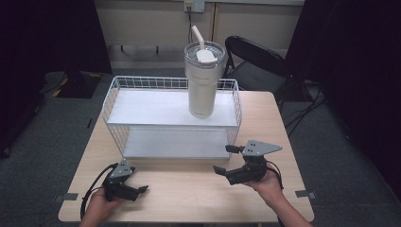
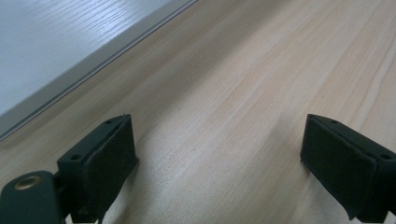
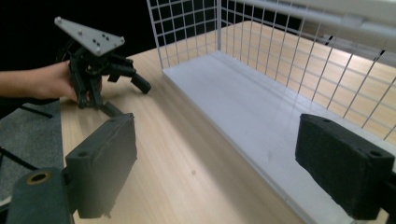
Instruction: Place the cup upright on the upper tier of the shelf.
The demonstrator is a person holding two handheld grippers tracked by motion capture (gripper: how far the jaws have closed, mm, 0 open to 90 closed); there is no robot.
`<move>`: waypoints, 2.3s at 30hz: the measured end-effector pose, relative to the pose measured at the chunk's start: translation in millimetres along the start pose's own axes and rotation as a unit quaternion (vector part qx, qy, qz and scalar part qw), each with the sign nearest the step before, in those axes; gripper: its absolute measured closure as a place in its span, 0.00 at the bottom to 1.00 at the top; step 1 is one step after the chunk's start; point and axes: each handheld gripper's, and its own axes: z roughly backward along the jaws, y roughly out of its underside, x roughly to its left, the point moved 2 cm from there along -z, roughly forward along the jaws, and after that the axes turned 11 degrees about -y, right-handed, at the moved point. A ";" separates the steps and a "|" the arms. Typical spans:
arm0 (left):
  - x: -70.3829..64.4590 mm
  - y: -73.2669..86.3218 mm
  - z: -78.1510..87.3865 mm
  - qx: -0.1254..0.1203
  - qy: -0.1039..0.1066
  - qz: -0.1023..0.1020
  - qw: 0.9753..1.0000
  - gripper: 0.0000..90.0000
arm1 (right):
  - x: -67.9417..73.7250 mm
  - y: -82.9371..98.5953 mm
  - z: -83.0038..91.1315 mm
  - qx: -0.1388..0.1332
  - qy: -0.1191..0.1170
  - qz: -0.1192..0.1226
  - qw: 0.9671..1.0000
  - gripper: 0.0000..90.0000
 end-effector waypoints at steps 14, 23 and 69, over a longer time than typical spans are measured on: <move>0.0 0.0 0.0 0.000 0.000 0.000 1.000 0.11 | -5.7 38.0 1.7 0.039 0.000 -0.003 0.999 0.14; 0.0 0.1 0.2 0.000 -0.001 0.000 1.000 0.11 | -15.0 55.7 10.5 0.053 0.019 -0.010 0.998 0.14; -0.2 0.3 0.5 0.001 -0.004 0.002 1.000 0.11 | -31.4 125.7 16.1 0.178 0.041 0.001 0.983 0.14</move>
